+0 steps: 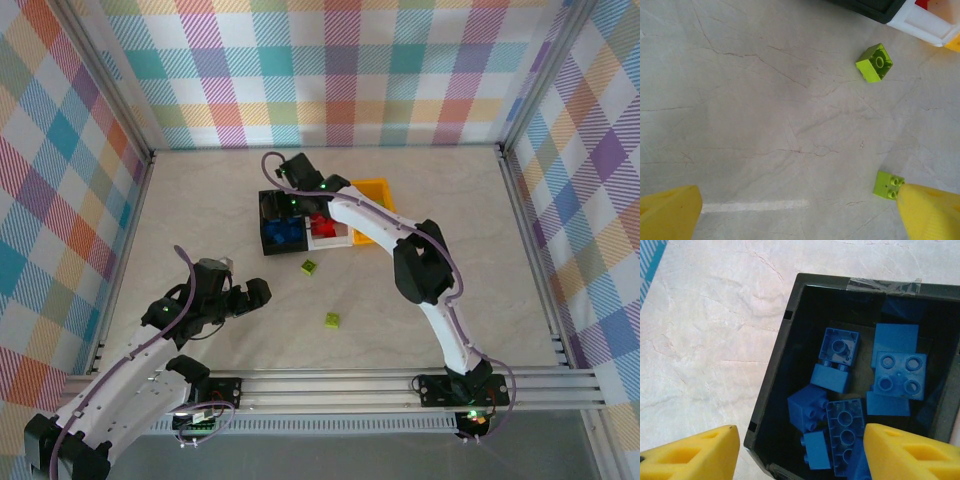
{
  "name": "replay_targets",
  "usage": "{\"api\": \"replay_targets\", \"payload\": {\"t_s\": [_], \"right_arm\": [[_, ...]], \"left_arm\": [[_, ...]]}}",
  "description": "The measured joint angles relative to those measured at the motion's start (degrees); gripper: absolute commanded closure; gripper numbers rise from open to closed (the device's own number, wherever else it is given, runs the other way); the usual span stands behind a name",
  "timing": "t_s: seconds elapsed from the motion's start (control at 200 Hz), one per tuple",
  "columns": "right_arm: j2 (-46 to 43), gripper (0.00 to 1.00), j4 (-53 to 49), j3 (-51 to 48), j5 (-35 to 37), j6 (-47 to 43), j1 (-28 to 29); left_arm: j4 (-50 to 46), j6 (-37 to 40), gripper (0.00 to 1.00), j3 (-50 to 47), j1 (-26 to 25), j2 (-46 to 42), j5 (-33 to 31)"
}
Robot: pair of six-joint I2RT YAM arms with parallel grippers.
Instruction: Sort the legos into containers by color
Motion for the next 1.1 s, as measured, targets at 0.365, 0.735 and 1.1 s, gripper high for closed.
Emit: {"api": "replay_targets", "payload": {"t_s": [0.365, 0.735, 1.1], "right_arm": [[-30.05, 0.25, 2.12, -38.69, 2.21, 0.52, 1.66], [-35.93, 0.21, -0.55, -59.3, 3.63, 2.64, 13.16], [-30.1, 0.32, -0.61, -59.06, 7.56, 3.61, 17.18]], "left_arm": [[1.57, -0.04, 0.0, 0.0, 0.26, 0.24, 0.57], [2.89, -0.07, 0.0, 0.0, 0.7, 0.92, 0.92], [2.97, -0.07, 0.0, 0.0, 0.74, 1.38, 0.98]]}}
